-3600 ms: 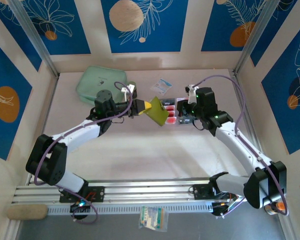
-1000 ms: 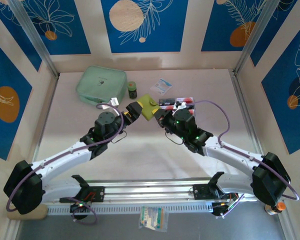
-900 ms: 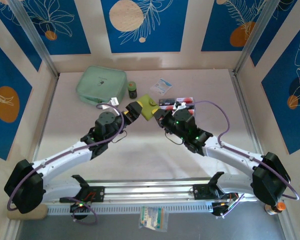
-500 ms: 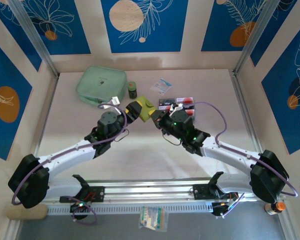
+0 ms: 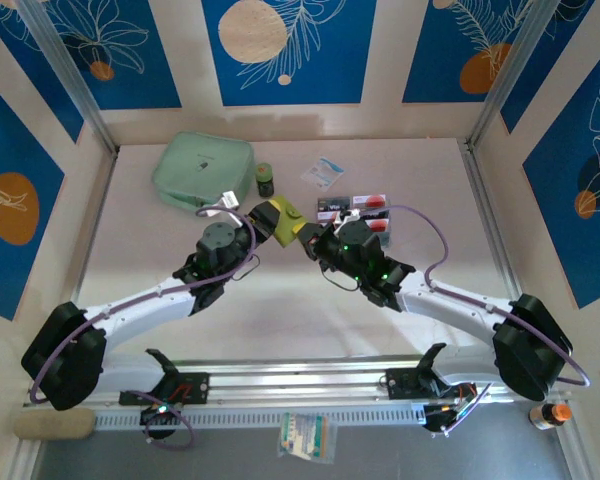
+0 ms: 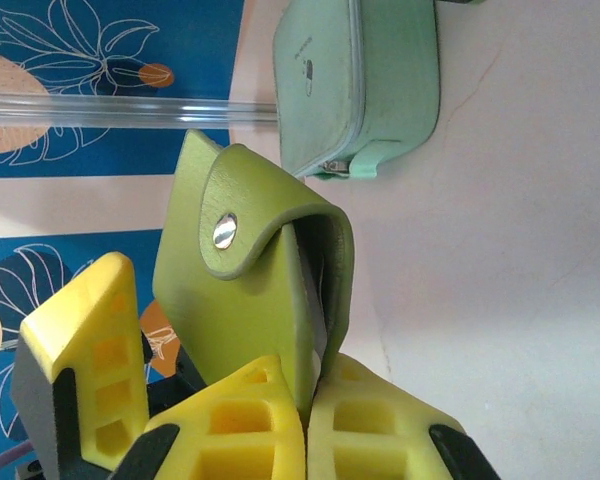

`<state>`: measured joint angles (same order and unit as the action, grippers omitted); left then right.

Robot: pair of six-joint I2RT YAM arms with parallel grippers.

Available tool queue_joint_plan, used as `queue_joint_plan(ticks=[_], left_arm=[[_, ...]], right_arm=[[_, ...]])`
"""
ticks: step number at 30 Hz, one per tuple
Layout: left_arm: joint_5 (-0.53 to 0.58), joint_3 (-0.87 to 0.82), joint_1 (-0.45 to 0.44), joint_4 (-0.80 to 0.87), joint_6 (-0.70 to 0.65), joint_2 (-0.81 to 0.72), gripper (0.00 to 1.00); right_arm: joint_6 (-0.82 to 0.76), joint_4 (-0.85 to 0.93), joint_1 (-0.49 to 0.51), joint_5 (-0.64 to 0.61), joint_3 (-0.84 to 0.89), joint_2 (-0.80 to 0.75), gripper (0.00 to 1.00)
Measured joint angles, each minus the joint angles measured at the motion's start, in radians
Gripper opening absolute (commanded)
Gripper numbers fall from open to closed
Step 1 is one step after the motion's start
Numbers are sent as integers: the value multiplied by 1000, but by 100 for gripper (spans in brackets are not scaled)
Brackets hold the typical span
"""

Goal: Put the credit cards into the card holder

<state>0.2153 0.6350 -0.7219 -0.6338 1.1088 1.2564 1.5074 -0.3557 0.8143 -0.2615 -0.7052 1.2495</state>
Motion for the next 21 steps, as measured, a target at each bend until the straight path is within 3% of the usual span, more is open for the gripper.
queue_joint_plan(ticks=[4, 5, 6, 9, 11, 16, 21], left_arm=[[3, -13, 9, -10, 7, 0, 9], [3, -13, 11, -14, 10, 0, 3], [2, -13, 16, -18, 10, -1, 0], [-21, -14, 32, -16, 11, -6, 0], [-44, -14, 52, 5, 10, -18, 0], [-132, 25, 120, 188, -32, -72, 0], [-226, 180, 146, 448, -150, -91, 0]], right_arm=[[4, -1, 2, 8, -5, 0, 0], [4, 4, 2, 10, -9, 1, 3], [1, 7, 0, 13, -13, 2, 12], [-19, 23, -23, 65, -29, 8, 43], [-43, 50, -48, 117, -39, 7, 51], [-133, 194, -149, 238, -44, -27, 51], [-314, 395, -236, 293, -84, -49, 55]])
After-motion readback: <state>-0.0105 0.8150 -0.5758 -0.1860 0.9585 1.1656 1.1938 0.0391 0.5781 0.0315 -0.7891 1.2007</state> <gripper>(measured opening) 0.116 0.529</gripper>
